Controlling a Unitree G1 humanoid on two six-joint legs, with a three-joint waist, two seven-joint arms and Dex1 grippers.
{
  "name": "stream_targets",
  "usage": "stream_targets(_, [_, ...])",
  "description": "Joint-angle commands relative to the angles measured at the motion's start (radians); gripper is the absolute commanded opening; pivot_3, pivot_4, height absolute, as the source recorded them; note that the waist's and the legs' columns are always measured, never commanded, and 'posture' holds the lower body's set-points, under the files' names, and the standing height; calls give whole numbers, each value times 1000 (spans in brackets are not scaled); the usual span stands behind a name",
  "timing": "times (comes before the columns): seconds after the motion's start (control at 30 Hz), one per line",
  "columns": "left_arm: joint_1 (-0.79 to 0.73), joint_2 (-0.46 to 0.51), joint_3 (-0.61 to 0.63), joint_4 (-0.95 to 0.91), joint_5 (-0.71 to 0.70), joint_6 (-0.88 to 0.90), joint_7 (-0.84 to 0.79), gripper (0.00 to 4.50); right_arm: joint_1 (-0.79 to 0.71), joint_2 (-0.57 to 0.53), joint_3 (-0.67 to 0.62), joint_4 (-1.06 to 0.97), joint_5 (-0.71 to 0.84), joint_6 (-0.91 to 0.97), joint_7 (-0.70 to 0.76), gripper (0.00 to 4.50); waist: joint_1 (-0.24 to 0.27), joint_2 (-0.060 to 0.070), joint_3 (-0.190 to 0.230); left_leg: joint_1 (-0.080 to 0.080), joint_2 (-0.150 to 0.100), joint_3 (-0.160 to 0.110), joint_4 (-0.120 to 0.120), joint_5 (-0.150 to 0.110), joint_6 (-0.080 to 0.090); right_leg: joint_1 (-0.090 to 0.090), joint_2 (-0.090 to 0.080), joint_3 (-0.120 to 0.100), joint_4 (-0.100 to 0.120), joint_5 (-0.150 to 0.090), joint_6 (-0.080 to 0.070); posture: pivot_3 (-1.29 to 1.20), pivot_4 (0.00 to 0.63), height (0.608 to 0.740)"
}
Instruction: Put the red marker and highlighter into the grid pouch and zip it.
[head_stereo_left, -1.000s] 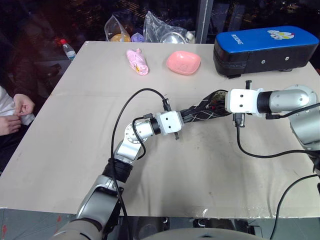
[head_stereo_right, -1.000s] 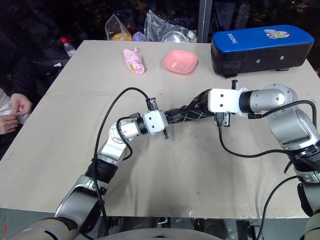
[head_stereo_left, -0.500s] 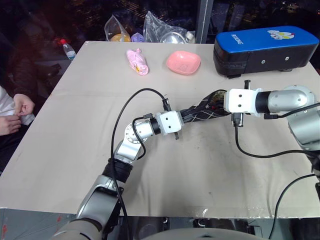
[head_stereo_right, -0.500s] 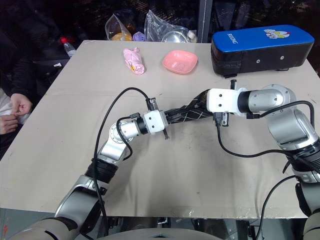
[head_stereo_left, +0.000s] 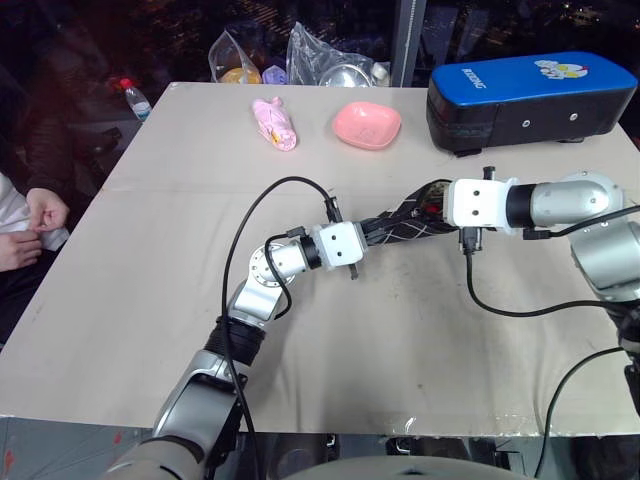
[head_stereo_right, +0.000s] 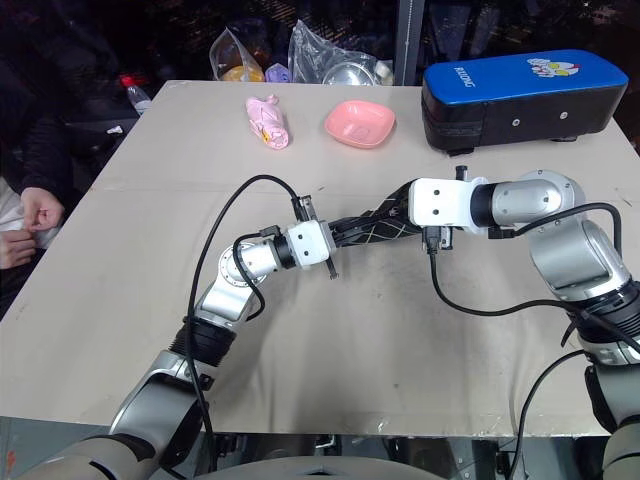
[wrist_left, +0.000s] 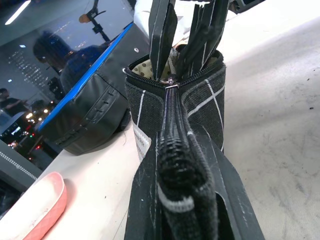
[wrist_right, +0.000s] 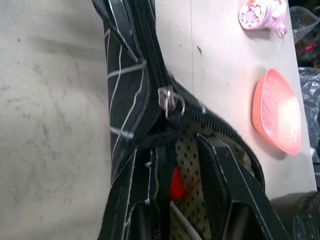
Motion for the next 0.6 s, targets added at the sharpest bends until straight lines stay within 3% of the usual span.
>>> stream_targets(0.03, [-17,-2,-2,-9,-1,-21,7,0,-34,12,-3,-11,-10,-26,-5,923,0,0,0,0,0,0,0,0,0,0,0,0,0,0,0,0,150,740])
stream_targets(0.23, [-17,-2,-2,-12,1,-19,9,0,-42,32,0,4,-21,-34,-3,923,0,0,0,0,0,0,0,0,0,0,0,0,0,0,0,0,150,740])
stream_targets(0.37, [-16,-3,-1,-12,2,-17,10,0,-41,36,-1,7,-21,-41,0,37,0,0,0,0,0,0,0,0,0,0,0,0,0,0,0,0,150,740])
stream_targets(0.6, [-15,-4,-3,-14,0,-14,10,0,-37,29,-11,4,-24,-44,2,37,0,0,0,0,0,0,0,0,0,0,0,0,0,0,0,0,150,740])
